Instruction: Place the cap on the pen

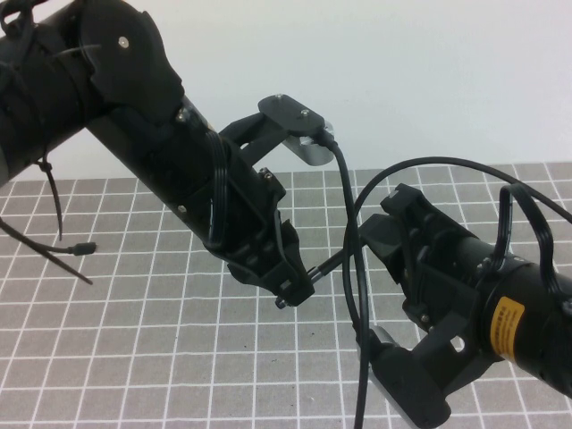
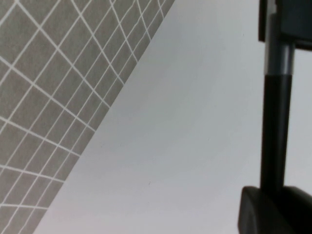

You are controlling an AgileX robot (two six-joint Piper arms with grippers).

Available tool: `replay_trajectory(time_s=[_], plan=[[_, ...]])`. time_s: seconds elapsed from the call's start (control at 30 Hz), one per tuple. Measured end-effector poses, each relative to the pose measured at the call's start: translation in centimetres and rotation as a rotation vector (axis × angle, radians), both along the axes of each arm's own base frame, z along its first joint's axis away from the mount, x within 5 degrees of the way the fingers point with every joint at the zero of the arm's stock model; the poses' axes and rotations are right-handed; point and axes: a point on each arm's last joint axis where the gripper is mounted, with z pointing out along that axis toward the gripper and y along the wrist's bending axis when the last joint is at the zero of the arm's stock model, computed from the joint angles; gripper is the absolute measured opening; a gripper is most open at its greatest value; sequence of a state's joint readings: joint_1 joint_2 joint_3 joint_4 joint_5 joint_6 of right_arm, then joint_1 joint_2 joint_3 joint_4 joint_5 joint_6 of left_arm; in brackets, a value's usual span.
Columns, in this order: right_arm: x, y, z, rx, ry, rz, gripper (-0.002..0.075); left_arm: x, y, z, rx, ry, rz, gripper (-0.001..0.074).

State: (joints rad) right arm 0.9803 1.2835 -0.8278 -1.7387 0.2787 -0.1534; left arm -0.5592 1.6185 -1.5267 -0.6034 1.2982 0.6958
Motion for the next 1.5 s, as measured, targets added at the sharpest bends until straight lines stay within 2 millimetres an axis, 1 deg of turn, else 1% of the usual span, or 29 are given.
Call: replay_trajectory(time_s=[0.3, 0.53, 0.7, 0.77, 0.83, 0.87, 0.9, 1.0, 1.07, 1.2, 1.33, 1.43, 1.5], plan=[[0.0, 0.0, -0.1, 0.004, 0.006, -0.007, 0.0060, 0.3, -0.2, -0.4, -0.001, 0.016, -0.001, 0.0079], [0.3, -0.3, -0.1, 0.004, -0.008, -0.050, 0.0059, 0.6, -0.2, -0.4, 0.004, -0.020, 0.014, 0.0079], [0.1, -0.5, 0.2, 0.013, -0.010, -0.047, 0.0059, 0.6, 0.0, -0.2, 0.010, -0.041, 0.014, 0.0080], [0.1, -0.5, 0.2, 0.008, -0.015, -0.042, 0.0059, 0.5, 0.2, 0.0, 0.012, -0.053, 0.015, 0.0092], [0.1, -0.5, 0.2, 0.008, -0.014, -0.040, 0.0059, 0.4, 0.3, 0.2, 0.020, -0.066, 0.020, 0.0119], [-0.1, -0.3, 0.2, 0.011, -0.007, -0.027, -0.0003, 0.4, 0.4, 0.4, 0.022, -0.076, 0.033, 0.0139], [-0.1, -0.4, 0.3, 0.010, -0.013, -0.031, 0.0059, 0.4, 0.5, 0.5, 0.021, -0.079, 0.051, 0.0155], [-0.4, -0.5, 0.8, 0.027, -0.020, -0.020, 0.0058, 0.0, 1.1, 1.5, 0.028, -0.117, 0.097, 0.0199], [-0.2, -1.2, 1.4, 0.045, -0.031, -0.036, 0.0058, -0.5, 1.7, 2.3, 0.041, -0.152, 0.112, 0.0209], [0.8, -2.8, 1.9, 0.061, -0.037, -0.115, 0.0058, -1.1, 2.3, 3.4, 0.038, -0.197, 0.125, 0.0215], [1.8, -4.2, 1.8, 0.130, 0.047, -0.217, 0.0057, -1.9, 3.0, 4.5, 0.030, -0.236, 0.137, 0.0216], [1.9, -4.4, 1.3, 0.265, 0.205, -0.275, 0.0057, -1.9, 3.5, 4.6, 0.065, -0.249, 0.174, 0.0211], [1.9, -4.3, 0.7, 0.386, 0.345, -0.336, 0.0057, -1.7, 3.7, 4.5, 0.090, -0.246, 0.212, 0.0183]])
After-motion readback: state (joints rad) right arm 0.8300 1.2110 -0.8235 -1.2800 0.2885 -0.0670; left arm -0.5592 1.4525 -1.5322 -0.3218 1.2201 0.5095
